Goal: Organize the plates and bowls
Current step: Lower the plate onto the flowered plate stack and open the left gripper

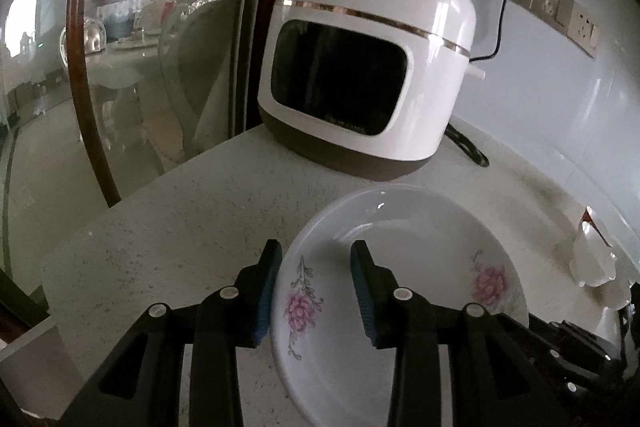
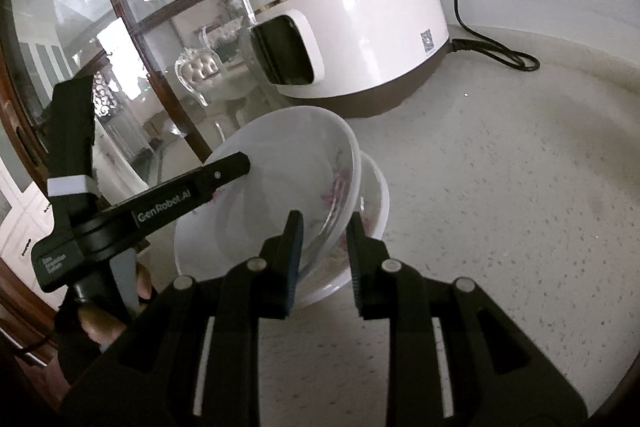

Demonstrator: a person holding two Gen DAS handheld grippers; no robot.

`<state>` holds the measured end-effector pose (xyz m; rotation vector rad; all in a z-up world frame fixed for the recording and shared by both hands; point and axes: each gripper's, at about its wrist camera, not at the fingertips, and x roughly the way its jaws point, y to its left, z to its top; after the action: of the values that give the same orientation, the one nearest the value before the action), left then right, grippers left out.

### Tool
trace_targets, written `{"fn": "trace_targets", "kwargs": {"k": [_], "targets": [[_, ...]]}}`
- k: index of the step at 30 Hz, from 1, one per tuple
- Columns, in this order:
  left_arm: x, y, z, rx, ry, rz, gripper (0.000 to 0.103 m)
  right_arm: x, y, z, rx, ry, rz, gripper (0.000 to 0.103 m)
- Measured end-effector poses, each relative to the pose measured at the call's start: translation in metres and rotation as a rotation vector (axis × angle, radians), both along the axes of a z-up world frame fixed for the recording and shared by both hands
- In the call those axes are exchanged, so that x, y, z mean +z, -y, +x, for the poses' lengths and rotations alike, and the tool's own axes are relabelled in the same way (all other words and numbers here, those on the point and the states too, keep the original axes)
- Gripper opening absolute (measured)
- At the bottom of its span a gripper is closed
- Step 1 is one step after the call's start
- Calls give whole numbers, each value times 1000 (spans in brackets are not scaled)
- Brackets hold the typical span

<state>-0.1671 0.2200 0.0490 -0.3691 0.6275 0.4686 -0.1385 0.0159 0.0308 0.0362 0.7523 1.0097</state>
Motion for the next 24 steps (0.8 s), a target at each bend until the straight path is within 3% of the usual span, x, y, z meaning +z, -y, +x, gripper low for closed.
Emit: {"fn": "trace_targets", "kwargs": {"k": [3, 10, 17, 20, 24], "targets": [[-1, 1, 0, 0, -11, 1, 36, 1, 0, -4, 2, 11, -10, 31], [-1, 2, 1, 3, -12, 13, 36, 6, -6, -13, 7, 85, -57, 54], [-6, -1, 2, 5, -23, 2, 36, 6, -6, -14, 8, 113, -83, 56], [-5, -7, -1, 19, -11, -25, 42, 5, -5, -14, 4, 109, -81, 59], [0, -13, -9, 59, 33, -42, 77, 13, 1, -20, -8, 166, -35, 68]]}}
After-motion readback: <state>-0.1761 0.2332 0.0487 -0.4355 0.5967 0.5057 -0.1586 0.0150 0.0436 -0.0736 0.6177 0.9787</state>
